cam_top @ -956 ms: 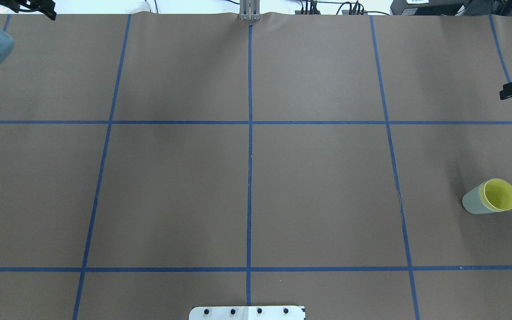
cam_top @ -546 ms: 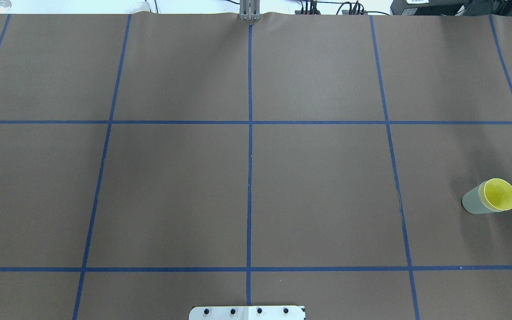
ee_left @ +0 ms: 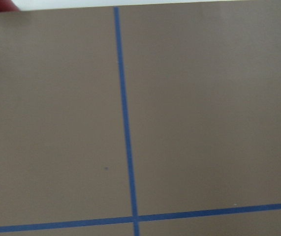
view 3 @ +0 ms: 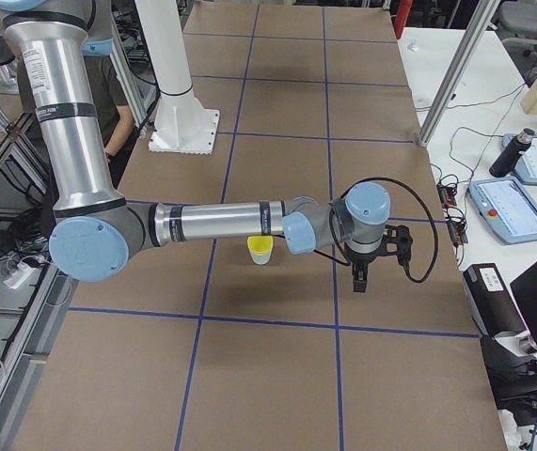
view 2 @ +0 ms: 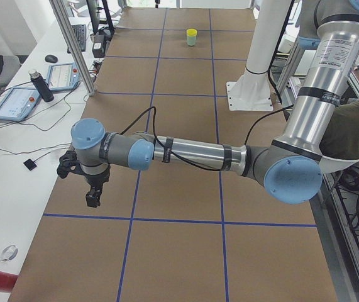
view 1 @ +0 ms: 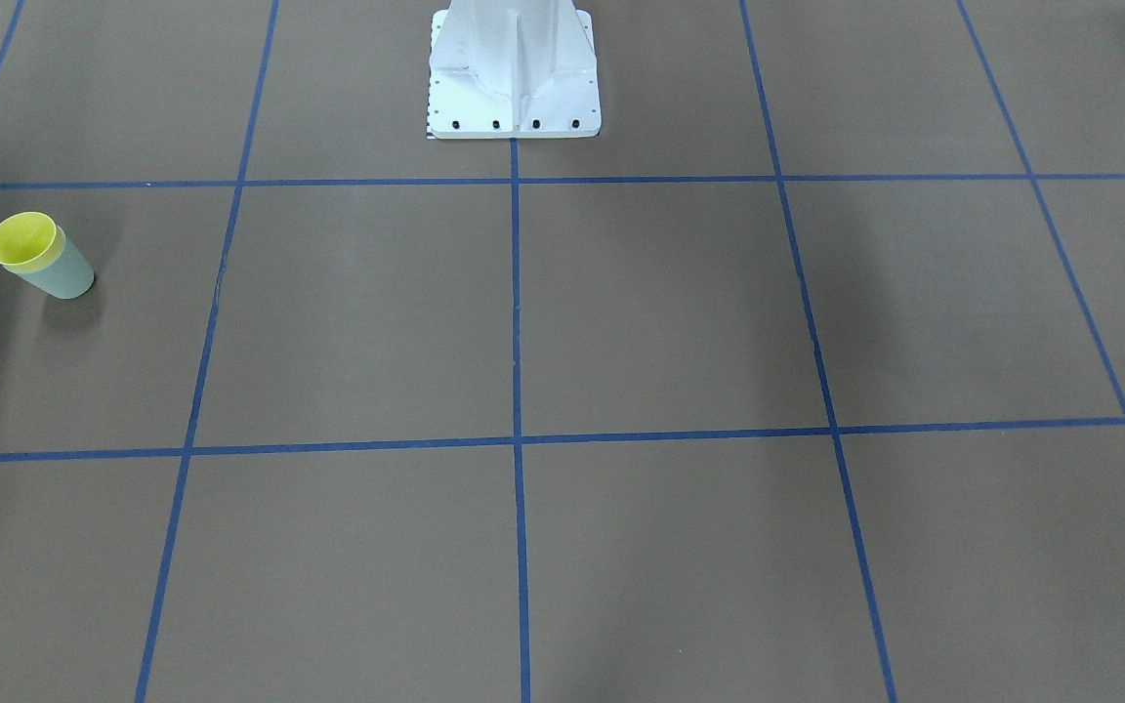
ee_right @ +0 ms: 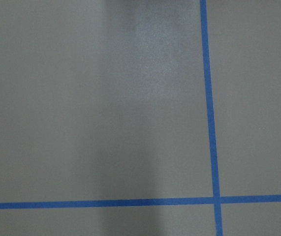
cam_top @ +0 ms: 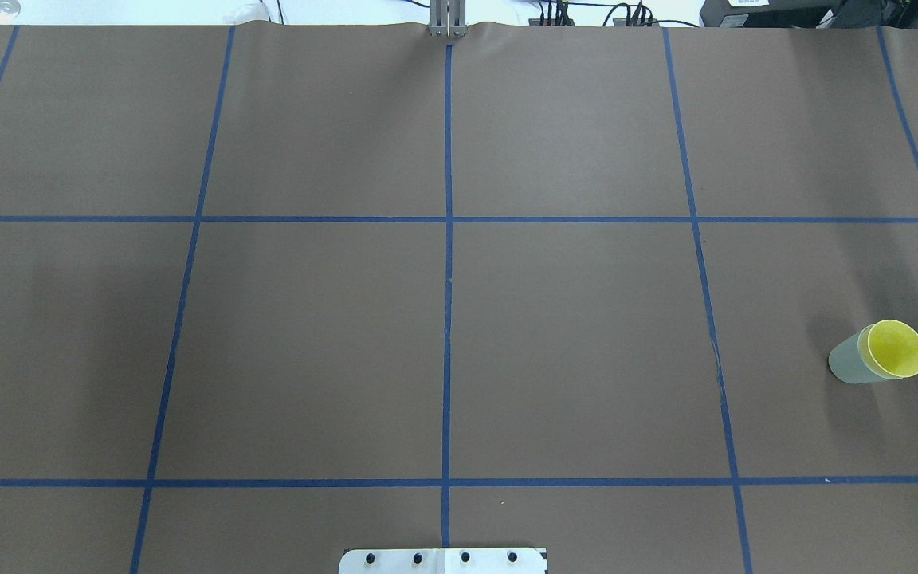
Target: Transfer and stack yellow cup on green cup
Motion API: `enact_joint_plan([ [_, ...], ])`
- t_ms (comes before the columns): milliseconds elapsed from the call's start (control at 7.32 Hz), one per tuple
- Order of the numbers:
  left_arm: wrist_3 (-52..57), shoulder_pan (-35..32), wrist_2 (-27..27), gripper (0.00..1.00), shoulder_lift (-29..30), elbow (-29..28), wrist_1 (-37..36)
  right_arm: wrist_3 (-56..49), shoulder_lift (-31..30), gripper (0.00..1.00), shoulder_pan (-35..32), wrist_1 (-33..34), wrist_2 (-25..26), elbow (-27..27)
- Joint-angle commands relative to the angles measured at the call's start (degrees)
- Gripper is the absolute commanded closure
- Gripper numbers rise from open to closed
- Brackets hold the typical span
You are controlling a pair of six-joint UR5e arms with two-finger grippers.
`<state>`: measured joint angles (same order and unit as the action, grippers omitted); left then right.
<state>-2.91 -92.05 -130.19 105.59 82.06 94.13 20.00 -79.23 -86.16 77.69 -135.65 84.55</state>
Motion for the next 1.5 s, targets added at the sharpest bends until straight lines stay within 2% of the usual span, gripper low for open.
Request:
enact_joint_plan([
  [0, 0.2, 1.3, 1.3, 0.00, -10.8, 15.0, -5.9, -3.2, 0.0, 0.00, 1.2, 1.3, 0.7, -0.4],
  [137, 0.2, 3.3, 0.6, 0.00, -12.3, 18.2, -9.8, -4.1, -0.7, 0.00, 1.6, 1.3, 0.7, -0.4],
  [273, 0.2, 3.7, -4.9, 0.00, -12.5, 18.8, -11.0, -4.0, -3.2, 0.00, 1.6, 1.3, 0.3, 2.4],
  [410, 0.3, 4.3, -7.0, 0.00, -12.8, 18.3, -10.8, -4.1, -4.6, 0.00, 2.0, 1.2, 0.3, 3.9],
  [683, -0.1, 4.9, -6.9, 0.00, -13.3, 21.4, -11.1, -3.8, -3.8, 0.00, 3.6, 1.1, 0.0, 3.0],
  [819, -0.4, 4.9, -6.8, 0.00, -13.7, 21.7, -11.1, -3.8, -4.8, 0.00, 2.9, 1.3, -2.8, 4.1],
  [956, 0.1, 4.8, -6.7, 0.00, -17.1, 23.1, -9.4, -4.0, -6.5, 0.00, 1.8, 1.2, -3.9, 6.7],
  [1093, 0.2, 4.9, -6.6, 0.00, -20.0, 23.6, -9.1, -4.1, -9.8, 0.00, 1.8, 1.1, -3.7, 9.4],
  [1229, 0.2, 4.9, -6.4, 0.00, -21.7, 23.2, -9.1, -4.3, -11.5, 0.00, 3.8, 1.3, -0.9, 11.4],
  [1366, 0.2, 4.9, -5.3, 0.00, -21.7, 23.2, -9.3, -4.3, -11.6, 0.00, 4.8, 1.9, -0.1, 11.3],
])
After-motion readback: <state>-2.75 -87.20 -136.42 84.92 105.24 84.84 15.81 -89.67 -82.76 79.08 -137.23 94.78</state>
